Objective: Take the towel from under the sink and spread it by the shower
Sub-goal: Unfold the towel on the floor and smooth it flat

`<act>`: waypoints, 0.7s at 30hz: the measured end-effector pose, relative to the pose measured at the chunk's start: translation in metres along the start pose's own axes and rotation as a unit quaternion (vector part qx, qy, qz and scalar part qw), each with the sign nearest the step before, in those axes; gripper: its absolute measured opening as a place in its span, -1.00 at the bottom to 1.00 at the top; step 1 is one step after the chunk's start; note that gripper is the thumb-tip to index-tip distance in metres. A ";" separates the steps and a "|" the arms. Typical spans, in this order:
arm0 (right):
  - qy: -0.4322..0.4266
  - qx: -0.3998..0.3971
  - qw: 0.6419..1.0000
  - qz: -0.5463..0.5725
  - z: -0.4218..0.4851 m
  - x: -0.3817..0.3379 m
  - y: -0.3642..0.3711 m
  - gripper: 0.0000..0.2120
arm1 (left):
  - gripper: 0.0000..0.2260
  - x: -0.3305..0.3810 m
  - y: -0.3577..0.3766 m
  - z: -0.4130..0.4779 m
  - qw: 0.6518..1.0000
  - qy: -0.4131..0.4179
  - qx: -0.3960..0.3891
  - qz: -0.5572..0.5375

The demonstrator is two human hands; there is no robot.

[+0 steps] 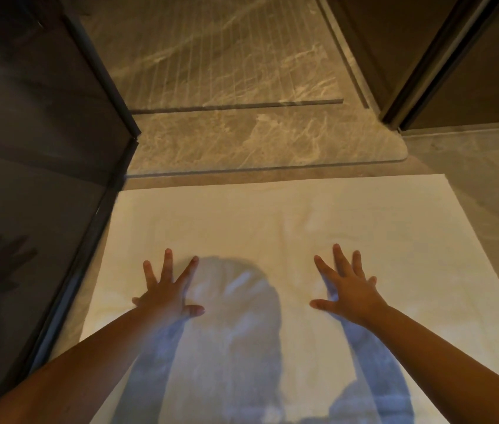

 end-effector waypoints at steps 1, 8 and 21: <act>-0.002 -0.001 1.000 0.000 0.003 -0.002 -0.002 -0.10 | -0.06 -0.002 -0.002 0.001 1.000 -0.002 0.001 -0.003; -0.011 0.002 1.000 0.000 0.023 -0.010 -0.012 -0.10 | -0.07 -0.007 -0.013 0.010 1.000 -0.009 0.000 -0.017; -0.017 0.007 1.000 0.013 0.041 -0.023 -0.025 -0.12 | -0.06 -0.021 -0.026 0.031 0.999 -0.008 0.014 -0.041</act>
Point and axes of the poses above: each hand's wrist, its own z-axis towards the middle knuckle, its own y-axis out of the palm, x = y × z, the point moved 3 cm from there along z, towards the middle knuckle, and after that the axes turned 2 degrees about -z, right-handed, at the moved point
